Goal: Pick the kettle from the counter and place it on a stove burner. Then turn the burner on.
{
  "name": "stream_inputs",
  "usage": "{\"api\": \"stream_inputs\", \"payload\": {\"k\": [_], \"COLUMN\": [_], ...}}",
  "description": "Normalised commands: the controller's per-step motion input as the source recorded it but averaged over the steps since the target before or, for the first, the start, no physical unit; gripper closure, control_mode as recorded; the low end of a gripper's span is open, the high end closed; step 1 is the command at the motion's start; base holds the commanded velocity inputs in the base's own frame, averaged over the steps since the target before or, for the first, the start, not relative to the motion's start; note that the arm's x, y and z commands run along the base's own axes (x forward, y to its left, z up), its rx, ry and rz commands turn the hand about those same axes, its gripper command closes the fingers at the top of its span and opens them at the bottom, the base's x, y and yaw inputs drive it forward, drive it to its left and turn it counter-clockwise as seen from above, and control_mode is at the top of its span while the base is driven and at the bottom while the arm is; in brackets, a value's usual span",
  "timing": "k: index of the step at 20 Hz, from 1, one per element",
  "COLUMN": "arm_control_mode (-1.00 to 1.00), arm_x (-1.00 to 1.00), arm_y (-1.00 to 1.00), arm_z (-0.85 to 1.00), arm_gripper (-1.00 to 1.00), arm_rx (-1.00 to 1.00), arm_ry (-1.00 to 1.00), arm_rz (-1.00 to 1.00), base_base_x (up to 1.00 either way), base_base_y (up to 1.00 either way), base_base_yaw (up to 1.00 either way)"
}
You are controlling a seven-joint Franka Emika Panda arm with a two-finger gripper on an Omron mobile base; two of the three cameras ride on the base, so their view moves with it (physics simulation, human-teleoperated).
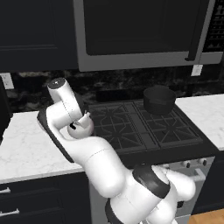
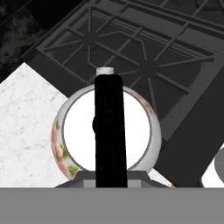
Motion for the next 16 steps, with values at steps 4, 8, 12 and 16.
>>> {"api": "stream_inputs", "payload": {"k": [4,8,12,16], "arm_control_mode": [-1.0,-1.0,-1.0,-1.0], "arm_x": [-0.05,0.0,0.0,0.02], "arm_y": [-0.62,-0.69,-0.72,-0.69], "arm_z": [0.22,0.07,0.0,0.0], "arm_gripper": [1.0,1.0,1.0,1.0], "arm_rx": [0.0,0.0,0.0,0.0], "arm_ry": [0.01,0.02,0.01,0.02], "arm_rz": [-0.16,-0.13,-0.09,-0.04], "base_base_x": [0.0,0.0,0.0,0.0], "base_base_y": [0.0,0.0,0.0,0.0], "base_base_yaw": [0.0,0.0,0.0,0.0]}}
